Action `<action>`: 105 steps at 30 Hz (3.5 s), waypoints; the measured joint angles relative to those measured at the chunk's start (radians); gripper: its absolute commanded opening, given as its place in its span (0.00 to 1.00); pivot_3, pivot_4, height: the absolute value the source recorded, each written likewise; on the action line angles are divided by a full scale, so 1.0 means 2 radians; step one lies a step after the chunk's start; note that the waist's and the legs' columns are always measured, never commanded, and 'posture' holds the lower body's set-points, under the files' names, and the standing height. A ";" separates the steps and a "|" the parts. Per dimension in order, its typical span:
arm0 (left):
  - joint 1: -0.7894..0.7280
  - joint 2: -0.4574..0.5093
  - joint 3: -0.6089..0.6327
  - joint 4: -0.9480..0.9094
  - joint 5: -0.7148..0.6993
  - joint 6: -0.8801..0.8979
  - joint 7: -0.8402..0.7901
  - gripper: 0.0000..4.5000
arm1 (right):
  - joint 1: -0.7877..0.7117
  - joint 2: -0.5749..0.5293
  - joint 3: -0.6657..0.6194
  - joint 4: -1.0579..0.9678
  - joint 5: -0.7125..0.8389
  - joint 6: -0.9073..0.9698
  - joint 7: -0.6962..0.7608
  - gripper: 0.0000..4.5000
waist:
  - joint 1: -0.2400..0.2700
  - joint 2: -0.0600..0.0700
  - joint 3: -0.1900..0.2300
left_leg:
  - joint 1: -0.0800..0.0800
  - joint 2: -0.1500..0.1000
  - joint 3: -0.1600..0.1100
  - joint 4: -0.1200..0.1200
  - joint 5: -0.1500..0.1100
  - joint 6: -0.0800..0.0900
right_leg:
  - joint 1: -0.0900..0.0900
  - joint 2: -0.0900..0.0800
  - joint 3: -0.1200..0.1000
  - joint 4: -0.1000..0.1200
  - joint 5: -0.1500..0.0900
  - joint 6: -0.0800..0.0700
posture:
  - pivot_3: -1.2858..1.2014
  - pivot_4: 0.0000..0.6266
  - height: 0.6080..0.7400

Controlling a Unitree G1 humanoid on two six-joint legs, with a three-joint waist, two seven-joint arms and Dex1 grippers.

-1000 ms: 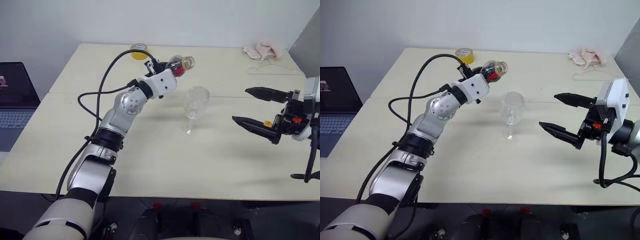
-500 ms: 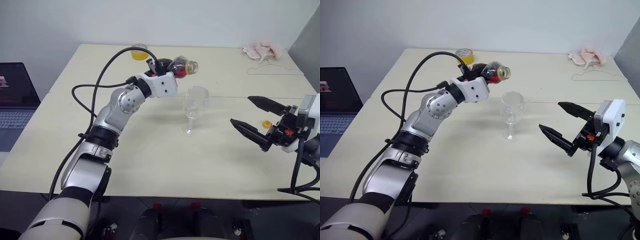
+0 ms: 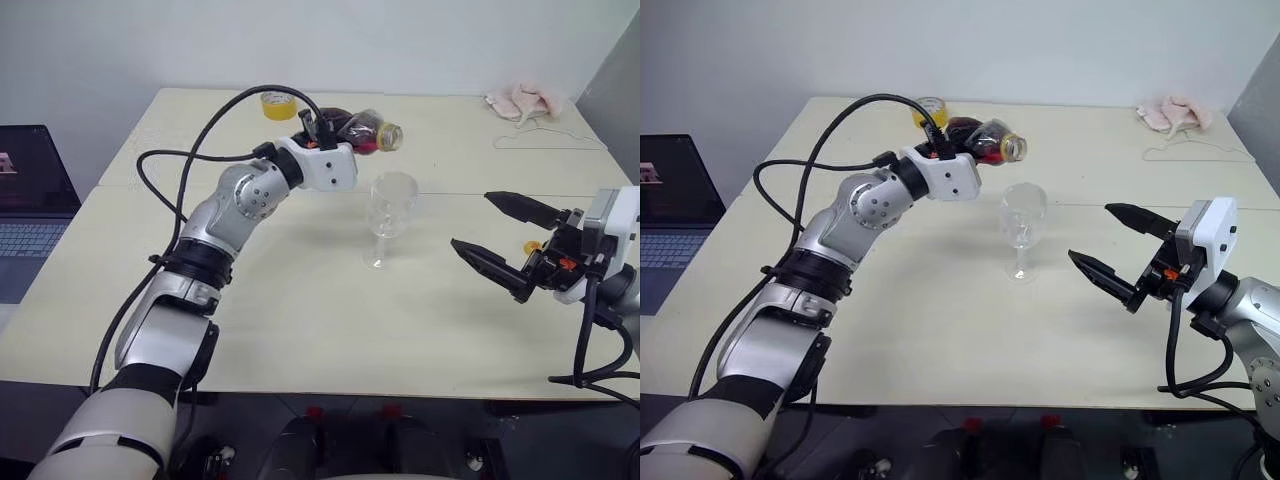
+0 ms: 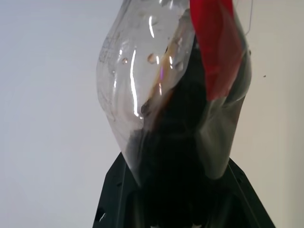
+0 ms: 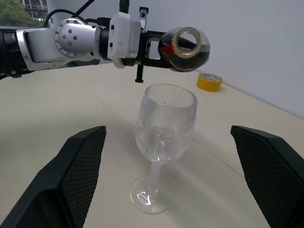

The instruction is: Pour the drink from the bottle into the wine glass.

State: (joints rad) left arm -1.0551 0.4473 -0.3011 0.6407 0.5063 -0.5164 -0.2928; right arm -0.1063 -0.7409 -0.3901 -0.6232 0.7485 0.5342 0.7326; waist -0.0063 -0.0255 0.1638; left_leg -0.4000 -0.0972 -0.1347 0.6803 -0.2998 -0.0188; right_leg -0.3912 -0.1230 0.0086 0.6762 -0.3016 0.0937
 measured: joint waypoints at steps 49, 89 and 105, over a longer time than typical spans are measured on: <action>-0.035 0.039 -0.033 0.060 0.104 -0.094 0.086 0.17 | 0.024 -0.008 0.000 0.001 -0.030 -0.011 -0.003 1.00 | -0.001 0.000 0.000 | 0.000 0.000 0.000 0.000 0.000 0.000 | -0.001 0.000 0.000 0.002 0.000 0.000 | 0.52 0.24 1.00; -0.048 0.044 -0.044 0.091 0.132 -0.097 0.108 0.17 | 0.025 -0.007 0.006 0.005 -0.030 -0.013 0.002 1.00 | -0.002 0.000 0.000 | 0.000 0.000 0.001 0.000 0.000 0.000 | -0.001 0.000 0.000 0.002 0.000 0.000 | 0.52 0.24 1.00; -0.048 0.044 -0.044 0.091 0.131 -0.098 0.101 0.17 | 0.025 -0.007 0.006 0.005 -0.030 -0.013 0.001 1.00 | -0.002 0.000 0.000 | 0.000 0.000 0.001 0.000 0.000 0.000 | -0.001 0.000 0.000 0.002 0.000 0.000 | 0.52 0.24 1.00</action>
State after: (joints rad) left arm -1.1519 0.5358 -0.3898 0.8224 0.7679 -0.7122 -0.0901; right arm -0.0557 -0.7557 -0.3786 -0.6132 0.6881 0.5085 0.7352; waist -0.0096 -0.0254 0.1637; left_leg -0.4004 -0.0972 -0.1333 0.6807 -0.2998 -0.0188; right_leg -0.3942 -0.1231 0.0091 0.6803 -0.3016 0.0938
